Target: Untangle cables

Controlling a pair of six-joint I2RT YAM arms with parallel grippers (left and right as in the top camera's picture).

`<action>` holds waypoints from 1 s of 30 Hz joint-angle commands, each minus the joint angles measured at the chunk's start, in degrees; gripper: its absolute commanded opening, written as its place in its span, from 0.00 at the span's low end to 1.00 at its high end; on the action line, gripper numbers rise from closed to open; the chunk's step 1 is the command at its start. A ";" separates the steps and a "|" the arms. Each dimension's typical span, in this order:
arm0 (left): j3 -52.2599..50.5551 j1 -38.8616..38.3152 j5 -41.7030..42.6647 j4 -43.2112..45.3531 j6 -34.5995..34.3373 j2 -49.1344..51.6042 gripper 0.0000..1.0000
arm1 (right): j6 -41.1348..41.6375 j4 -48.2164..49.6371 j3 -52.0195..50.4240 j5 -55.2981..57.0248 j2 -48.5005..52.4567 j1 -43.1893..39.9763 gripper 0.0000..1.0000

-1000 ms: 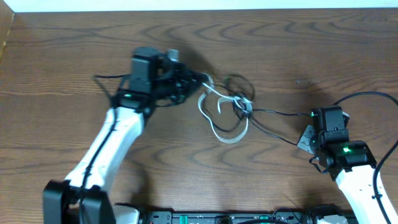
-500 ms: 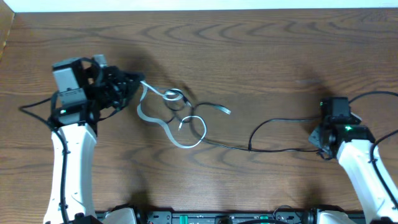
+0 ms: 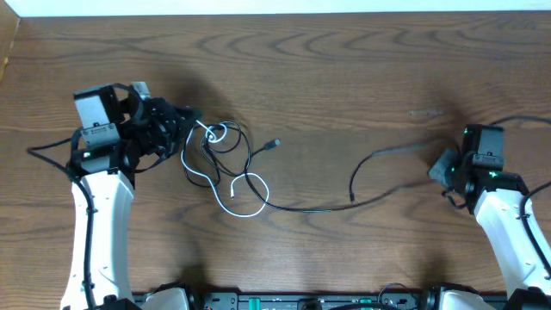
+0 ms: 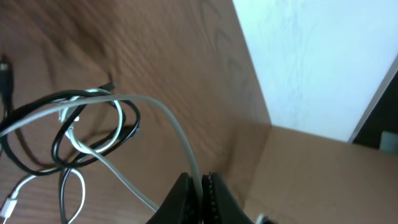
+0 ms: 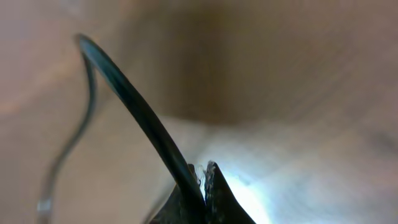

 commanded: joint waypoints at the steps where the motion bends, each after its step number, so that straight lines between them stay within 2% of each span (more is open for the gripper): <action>1: 0.33 -1.92 0.31 -1.36 2.32 -0.87 0.08 | -3.39 6.01 0.52 -9.60 -0.09 -0.31 0.04; 2: 0.33 -2.49 0.33 -1.44 2.78 -0.87 0.08 | -5.95 8.35 0.52 -13.44 -0.09 -0.31 0.12; 3: 0.33 -3.06 0.33 -1.44 3.15 -0.87 0.07 | -10.03 11.04 0.52 -18.97 -0.09 -0.31 0.24; 4: 0.33 -3.82 0.31 -1.42 3.17 -0.87 0.08 | -13.92 13.09 0.52 -24.15 -0.09 -0.31 0.43; 5: 0.33 -4.44 0.31 -1.40 3.13 -0.87 0.08 | -17.97 14.84 0.55 -30.01 -0.09 -0.31 0.58; 6: 0.33 -5.70 0.31 -1.31 3.10 -0.87 0.07 | -21.51 15.80 0.57 -35.85 -0.09 -0.31 0.78; 13: 0.33 -10.38 0.35 -0.94 3.10 -0.87 0.07 | -34.84 16.57 0.61 -59.47 -0.11 -0.31 0.83; 15: 0.33 -11.69 1.16 -0.85 3.13 -0.87 0.08 | -37.42 17.31 0.61 -67.12 -0.11 -0.31 0.95; 17: 0.33 -12.81 3.56 0.31 3.13 -0.87 0.08 | -38.01 18.21 0.61 -71.91 -0.11 -0.31 0.99; 20: 0.33 -14.23 8.35 3.58 2.75 -0.87 0.07 | -34.47 17.94 0.59 -71.63 -0.09 -0.28 0.99; 25: 0.33 -16.74 12.83 8.31 0.20 -0.87 0.08 | -20.55 17.16 0.59 -61.72 -0.09 1.42 0.99; 30: 0.35 -21.18 13.84 10.32 -0.61 -0.87 0.07 | -7.26 18.14 0.59 -50.58 -0.09 8.41 0.99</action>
